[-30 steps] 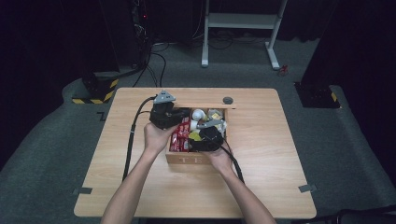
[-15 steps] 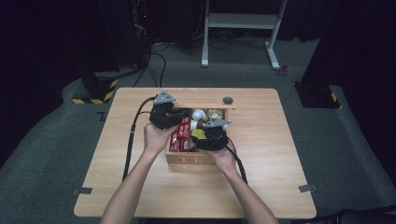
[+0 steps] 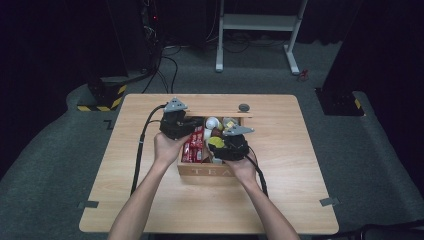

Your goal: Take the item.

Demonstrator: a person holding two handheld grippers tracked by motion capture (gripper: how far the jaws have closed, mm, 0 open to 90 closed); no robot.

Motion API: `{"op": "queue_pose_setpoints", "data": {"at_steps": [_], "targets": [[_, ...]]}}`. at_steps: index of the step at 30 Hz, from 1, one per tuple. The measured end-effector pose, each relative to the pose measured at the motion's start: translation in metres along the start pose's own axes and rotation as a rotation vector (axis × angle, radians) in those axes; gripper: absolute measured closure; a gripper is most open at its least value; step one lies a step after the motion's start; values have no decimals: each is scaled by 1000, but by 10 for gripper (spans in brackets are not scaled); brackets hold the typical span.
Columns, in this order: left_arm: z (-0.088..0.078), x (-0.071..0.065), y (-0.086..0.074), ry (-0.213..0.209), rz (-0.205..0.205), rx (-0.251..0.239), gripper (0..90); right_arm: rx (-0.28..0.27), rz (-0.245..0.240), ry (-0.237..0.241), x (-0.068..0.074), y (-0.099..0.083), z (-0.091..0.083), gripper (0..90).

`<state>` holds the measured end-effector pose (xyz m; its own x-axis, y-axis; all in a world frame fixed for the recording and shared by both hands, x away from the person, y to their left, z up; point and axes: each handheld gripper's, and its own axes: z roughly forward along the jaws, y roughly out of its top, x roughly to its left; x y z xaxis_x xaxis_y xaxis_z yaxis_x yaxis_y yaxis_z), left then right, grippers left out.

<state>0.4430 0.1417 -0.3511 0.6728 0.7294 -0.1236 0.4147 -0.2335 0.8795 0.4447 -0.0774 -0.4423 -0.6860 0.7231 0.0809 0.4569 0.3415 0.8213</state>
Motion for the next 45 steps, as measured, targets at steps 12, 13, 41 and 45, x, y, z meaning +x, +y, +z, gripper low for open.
{"op": "queue_pose_setpoints", "data": {"at_steps": [12,13,41,45], "targets": [[0,-1,-1,4,5,0,830,-41,17,10,-10,2,-20,381],[0,-1,-1,5,8,-1,830,-46,17,9,-11,2,-22,381],[1,-5,-5,11,29,-1,821,-117,26,-23,-41,-6,-62,382],[1,-6,-5,11,27,4,820,-110,40,-35,-47,-8,-66,382]]}}
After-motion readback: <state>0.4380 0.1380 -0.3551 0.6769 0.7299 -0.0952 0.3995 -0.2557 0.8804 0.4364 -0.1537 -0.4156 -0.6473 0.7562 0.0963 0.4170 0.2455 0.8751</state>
